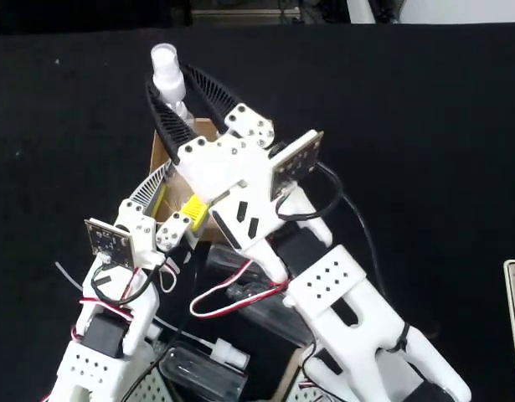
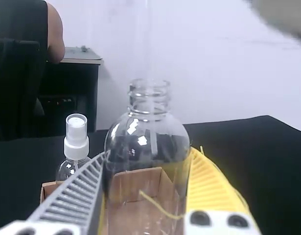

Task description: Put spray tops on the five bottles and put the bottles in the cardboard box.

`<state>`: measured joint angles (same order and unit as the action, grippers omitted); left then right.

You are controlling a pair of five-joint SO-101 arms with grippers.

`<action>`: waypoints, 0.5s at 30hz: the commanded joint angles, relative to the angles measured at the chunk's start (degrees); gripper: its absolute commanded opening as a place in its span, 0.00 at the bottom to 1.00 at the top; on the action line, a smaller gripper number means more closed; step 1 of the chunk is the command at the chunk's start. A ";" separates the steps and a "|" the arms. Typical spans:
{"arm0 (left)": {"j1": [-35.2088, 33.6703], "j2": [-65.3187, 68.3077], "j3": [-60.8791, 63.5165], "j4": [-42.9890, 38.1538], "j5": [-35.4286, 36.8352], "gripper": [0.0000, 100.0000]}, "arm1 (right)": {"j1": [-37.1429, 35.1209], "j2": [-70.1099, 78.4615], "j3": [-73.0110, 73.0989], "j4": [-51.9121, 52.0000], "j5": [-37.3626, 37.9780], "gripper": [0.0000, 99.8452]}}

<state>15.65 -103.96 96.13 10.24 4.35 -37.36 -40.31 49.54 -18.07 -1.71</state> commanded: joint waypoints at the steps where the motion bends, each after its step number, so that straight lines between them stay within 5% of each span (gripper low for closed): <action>1: 0.40 -0.53 1.27 -1.67 -0.35 0.03 | -0.18 -2.77 0.66 1.05 0.35 0.01; 8: 0.40 -0.53 1.27 -1.58 -0.35 0.03 | -0.18 -2.77 -5.93 20.66 0.35 0.19; 15: 0.31 -0.53 1.27 -1.58 -0.35 0.03 | -0.09 -2.77 -18.51 38.86 0.35 0.20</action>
<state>15.74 -103.96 96.13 10.24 4.35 -37.36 -40.40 38.55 14.99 -1.71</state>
